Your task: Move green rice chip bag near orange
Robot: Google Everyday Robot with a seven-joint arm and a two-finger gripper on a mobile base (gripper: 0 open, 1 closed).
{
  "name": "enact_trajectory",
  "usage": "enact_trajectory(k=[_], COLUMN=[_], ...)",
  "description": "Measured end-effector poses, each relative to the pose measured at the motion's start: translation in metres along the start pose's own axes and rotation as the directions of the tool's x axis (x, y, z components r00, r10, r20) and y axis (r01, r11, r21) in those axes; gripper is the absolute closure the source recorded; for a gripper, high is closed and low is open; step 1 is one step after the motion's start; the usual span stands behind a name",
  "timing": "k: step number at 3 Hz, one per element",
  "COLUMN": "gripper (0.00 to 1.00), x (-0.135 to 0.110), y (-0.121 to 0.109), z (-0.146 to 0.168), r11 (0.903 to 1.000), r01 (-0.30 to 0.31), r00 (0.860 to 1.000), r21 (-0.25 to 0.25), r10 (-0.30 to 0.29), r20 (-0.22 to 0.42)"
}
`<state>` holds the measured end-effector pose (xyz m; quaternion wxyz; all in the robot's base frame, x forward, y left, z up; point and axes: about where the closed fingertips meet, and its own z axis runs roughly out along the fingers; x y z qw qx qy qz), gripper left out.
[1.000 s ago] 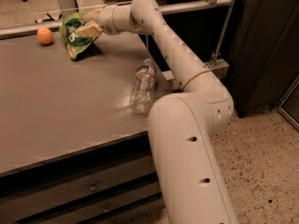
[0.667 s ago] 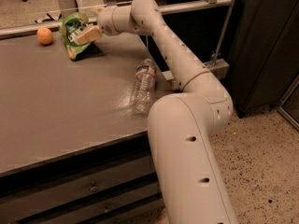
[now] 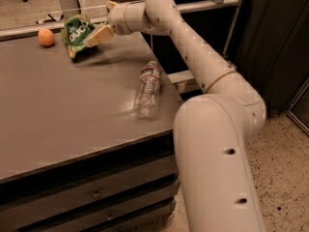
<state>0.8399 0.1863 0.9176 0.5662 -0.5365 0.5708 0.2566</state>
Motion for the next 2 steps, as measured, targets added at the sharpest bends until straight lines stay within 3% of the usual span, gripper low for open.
enact_trajectory(k=[1, 2], gripper=[0.0, 0.0], x=[-0.019, -0.041], y=[0.008, 0.009], z=[-0.061, -0.131], r11=[0.9979, 0.9868], r01=[0.063, 0.145], r00=[0.998, 0.989], r21=[0.015, 0.072], r10=[-0.063, -0.141], r20=[-0.02, -0.053])
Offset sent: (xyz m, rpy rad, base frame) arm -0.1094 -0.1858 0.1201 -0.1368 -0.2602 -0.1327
